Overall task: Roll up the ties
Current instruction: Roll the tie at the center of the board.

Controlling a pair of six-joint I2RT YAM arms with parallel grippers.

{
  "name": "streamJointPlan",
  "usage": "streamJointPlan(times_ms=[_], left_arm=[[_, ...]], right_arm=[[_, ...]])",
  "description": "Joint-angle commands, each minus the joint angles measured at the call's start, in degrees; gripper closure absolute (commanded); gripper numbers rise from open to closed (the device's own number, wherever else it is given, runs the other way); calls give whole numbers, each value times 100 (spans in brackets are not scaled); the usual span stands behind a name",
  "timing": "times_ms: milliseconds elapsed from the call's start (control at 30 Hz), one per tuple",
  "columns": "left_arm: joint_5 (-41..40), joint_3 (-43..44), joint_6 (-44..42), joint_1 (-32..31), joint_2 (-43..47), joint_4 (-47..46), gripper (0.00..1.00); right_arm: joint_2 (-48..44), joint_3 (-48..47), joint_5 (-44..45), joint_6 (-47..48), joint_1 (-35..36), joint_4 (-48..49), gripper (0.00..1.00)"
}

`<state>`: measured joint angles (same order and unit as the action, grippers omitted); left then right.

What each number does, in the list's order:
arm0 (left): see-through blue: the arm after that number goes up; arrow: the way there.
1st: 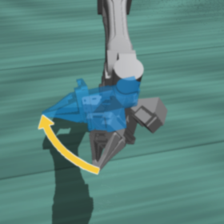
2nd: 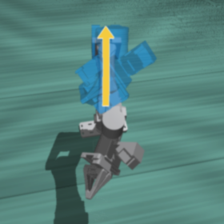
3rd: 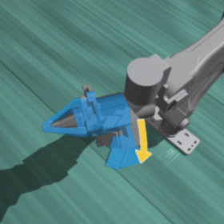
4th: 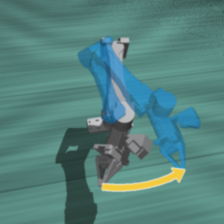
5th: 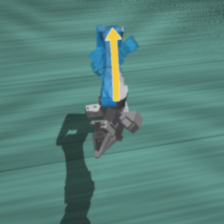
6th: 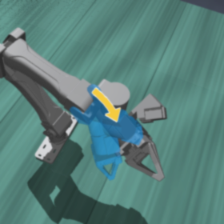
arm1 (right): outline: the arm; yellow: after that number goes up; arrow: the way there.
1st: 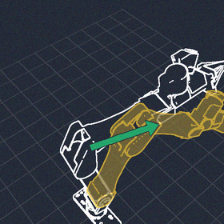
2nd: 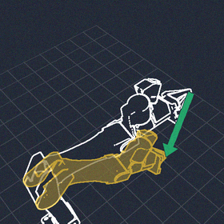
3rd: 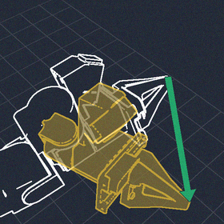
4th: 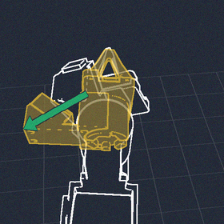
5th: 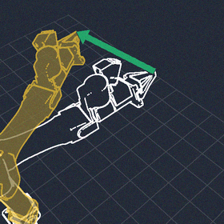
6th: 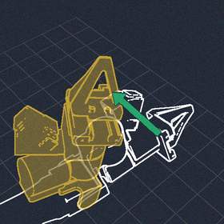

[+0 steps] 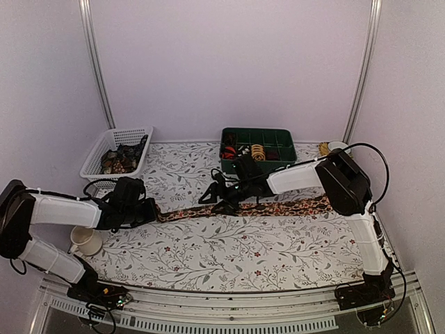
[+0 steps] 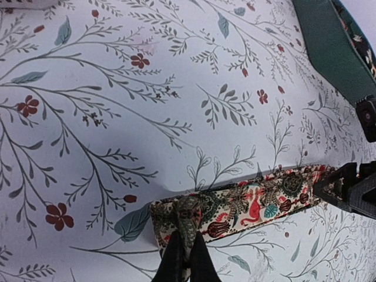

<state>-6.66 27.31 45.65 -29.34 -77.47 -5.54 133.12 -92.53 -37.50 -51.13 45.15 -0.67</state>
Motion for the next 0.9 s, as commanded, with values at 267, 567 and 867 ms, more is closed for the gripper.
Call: streamJointPlan(times_ms=[267,567,867], left_arm=[[-1308,1057,-180,-728,-1009,927,100],[-1836,1121,-693,-1014,-1174,691,100],[-1353,1133,-1214,-1016,-1433,208,100]], right_arm=[[-572,447,-302,333,-67,33,26],[-735,440,-818,-171,-52,795,26],[-726,161,-869,-374,-50,1023,25]])
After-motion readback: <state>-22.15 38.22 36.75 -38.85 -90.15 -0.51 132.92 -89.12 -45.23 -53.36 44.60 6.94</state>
